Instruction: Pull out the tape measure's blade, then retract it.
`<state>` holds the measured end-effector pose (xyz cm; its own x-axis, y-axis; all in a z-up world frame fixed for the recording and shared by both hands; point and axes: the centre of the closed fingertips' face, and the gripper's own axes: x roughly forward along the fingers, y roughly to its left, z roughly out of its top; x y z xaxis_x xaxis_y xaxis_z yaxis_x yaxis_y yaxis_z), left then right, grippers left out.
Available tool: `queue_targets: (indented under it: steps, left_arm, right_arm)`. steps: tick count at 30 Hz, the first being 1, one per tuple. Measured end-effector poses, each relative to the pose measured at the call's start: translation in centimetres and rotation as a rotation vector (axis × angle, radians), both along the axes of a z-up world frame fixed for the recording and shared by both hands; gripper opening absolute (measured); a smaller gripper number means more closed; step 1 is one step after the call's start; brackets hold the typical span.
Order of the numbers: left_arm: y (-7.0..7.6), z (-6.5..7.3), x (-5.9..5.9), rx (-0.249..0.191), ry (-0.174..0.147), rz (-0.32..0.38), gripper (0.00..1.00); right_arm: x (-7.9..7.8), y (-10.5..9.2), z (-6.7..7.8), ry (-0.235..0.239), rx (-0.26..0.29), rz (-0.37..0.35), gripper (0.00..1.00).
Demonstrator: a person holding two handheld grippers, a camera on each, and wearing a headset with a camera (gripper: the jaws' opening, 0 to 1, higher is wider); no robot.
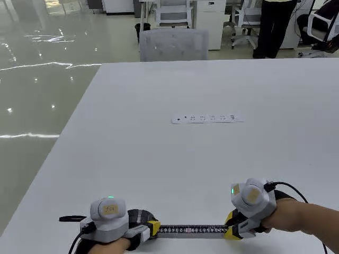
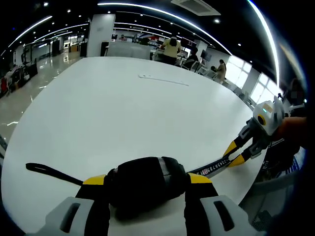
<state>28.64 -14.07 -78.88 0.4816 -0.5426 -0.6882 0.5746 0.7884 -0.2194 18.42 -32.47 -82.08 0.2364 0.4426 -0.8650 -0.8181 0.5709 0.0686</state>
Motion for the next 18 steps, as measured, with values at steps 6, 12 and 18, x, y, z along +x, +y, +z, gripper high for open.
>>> queue_targets:
  steps: [6, 12, 18]
  left_arm:
    - [0.0, 0.0, 0.01, -0.001, 0.0, -0.001, 0.57]
    - [-0.02, 0.0, 0.02, -0.004, 0.001, -0.005, 0.57]
    - [-0.03, 0.03, -0.03, -0.007, 0.003, -0.006, 0.57]
  right_arm:
    - [0.13, 0.33, 0.01, 0.002, -0.002, -0.002, 0.14]
    - [0.1, 0.52, 0.03, 0.005, 0.002, -0.002, 0.14]
    - [0.32, 1.01, -0.03, 0.0, 0.003, 0.002, 0.14]
